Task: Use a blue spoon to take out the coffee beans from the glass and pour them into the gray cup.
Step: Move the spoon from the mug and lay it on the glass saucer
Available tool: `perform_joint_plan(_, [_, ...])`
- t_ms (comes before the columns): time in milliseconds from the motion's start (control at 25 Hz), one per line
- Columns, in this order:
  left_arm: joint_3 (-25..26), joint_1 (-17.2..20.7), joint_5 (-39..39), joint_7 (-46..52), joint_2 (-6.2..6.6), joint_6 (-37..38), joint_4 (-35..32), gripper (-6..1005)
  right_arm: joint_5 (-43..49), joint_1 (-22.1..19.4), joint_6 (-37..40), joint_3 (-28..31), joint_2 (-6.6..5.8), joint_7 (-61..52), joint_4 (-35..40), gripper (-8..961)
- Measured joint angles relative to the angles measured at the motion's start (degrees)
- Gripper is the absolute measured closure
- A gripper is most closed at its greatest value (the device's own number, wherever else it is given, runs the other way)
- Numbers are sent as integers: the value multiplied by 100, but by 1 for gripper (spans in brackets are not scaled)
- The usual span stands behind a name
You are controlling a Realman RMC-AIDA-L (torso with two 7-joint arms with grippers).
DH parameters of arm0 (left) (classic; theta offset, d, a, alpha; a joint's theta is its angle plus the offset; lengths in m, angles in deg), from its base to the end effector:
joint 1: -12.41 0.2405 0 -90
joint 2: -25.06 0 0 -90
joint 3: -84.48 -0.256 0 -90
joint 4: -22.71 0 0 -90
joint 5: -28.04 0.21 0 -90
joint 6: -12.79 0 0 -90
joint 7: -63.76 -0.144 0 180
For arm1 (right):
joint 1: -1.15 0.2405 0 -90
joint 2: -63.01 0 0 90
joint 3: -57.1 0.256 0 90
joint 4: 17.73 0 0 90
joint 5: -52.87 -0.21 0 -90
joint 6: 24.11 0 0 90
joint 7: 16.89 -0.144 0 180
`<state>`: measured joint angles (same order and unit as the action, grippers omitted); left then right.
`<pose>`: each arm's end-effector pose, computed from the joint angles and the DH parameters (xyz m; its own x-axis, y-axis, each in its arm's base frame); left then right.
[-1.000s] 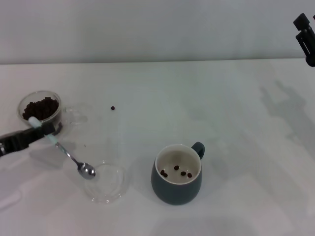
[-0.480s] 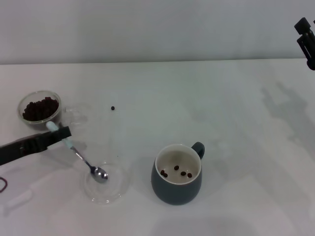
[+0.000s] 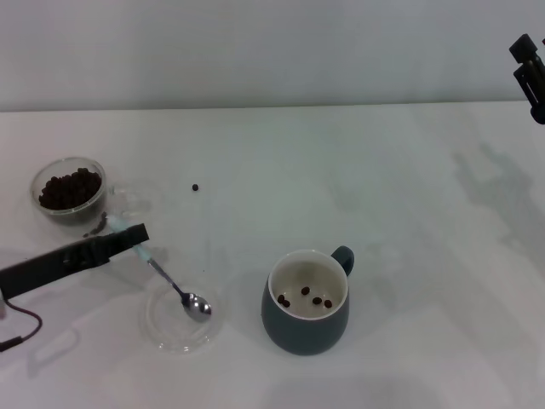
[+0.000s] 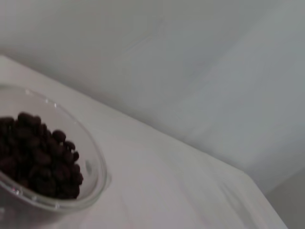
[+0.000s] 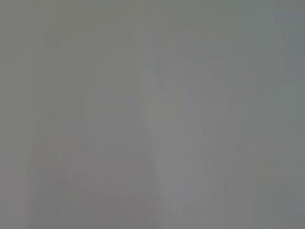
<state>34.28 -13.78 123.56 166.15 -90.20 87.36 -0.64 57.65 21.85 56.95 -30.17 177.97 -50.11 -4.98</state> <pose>-0.3093 0.3244 -0.0144 0.2738 0.7305 0.6256 0.9044 -0.4169 0.0909 0.3146 0.3219 0.0475 0.4925 0.2256 -0.8405 -0.7612 -0.3566 -0.5417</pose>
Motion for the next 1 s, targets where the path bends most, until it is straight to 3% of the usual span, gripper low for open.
perform_joint_plan(1000, [-8,-163,153,12,-145,-365,334,787,10,67,-254,0,0,52,41,407])
